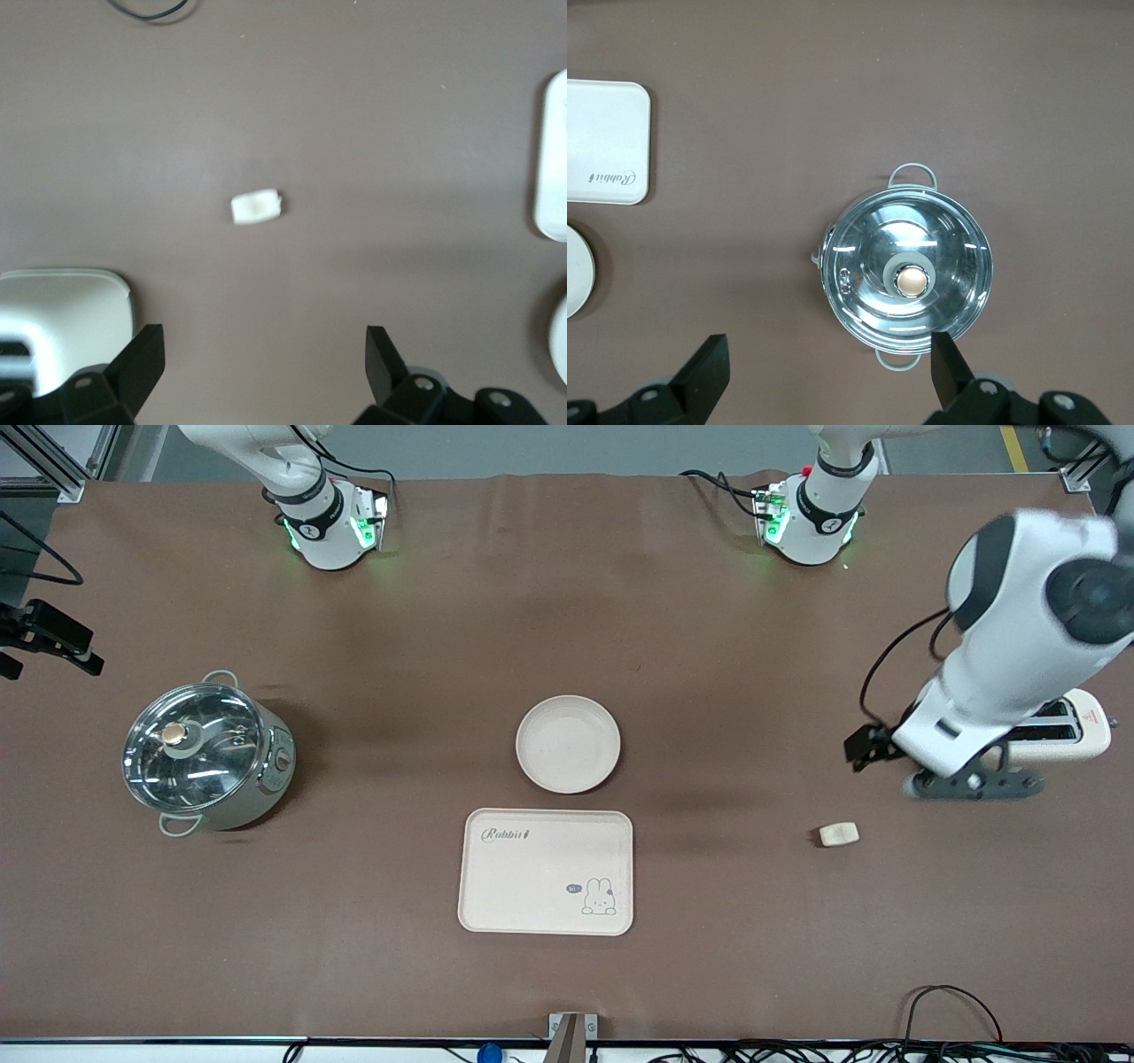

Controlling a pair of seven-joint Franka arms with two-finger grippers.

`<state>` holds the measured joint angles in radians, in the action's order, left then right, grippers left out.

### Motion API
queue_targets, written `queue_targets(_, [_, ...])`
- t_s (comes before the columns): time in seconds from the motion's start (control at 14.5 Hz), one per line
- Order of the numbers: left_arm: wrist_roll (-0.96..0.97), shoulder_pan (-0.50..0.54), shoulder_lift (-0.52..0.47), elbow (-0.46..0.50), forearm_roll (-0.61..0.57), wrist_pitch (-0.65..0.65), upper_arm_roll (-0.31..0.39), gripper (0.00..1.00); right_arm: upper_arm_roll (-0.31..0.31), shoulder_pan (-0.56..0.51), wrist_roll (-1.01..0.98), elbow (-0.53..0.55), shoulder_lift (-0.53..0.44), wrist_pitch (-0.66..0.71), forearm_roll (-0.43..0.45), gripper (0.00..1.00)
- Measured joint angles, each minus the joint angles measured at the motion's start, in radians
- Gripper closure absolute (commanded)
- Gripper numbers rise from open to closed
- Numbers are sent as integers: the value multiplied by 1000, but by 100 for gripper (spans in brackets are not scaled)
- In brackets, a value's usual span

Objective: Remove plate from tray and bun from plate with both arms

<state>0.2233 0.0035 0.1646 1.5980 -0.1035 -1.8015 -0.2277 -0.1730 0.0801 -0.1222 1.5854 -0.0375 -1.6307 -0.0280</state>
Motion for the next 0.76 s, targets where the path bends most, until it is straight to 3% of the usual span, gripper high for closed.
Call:
queue_targets(0.28, [-118, -109, -138, -3, 90, 102, 192, 0, 0, 0, 0, -1, 0, 0, 0, 0])
queue_targets(0.48, [-127, -114, -198, -4, 92, 127, 207, 0, 0, 0, 0, -2, 0, 0, 0, 0])
queue_targets(0.76, [-128, -117, -179, -8, 92, 127, 207, 0, 0, 0, 0, -2, 0, 1, 0, 0])
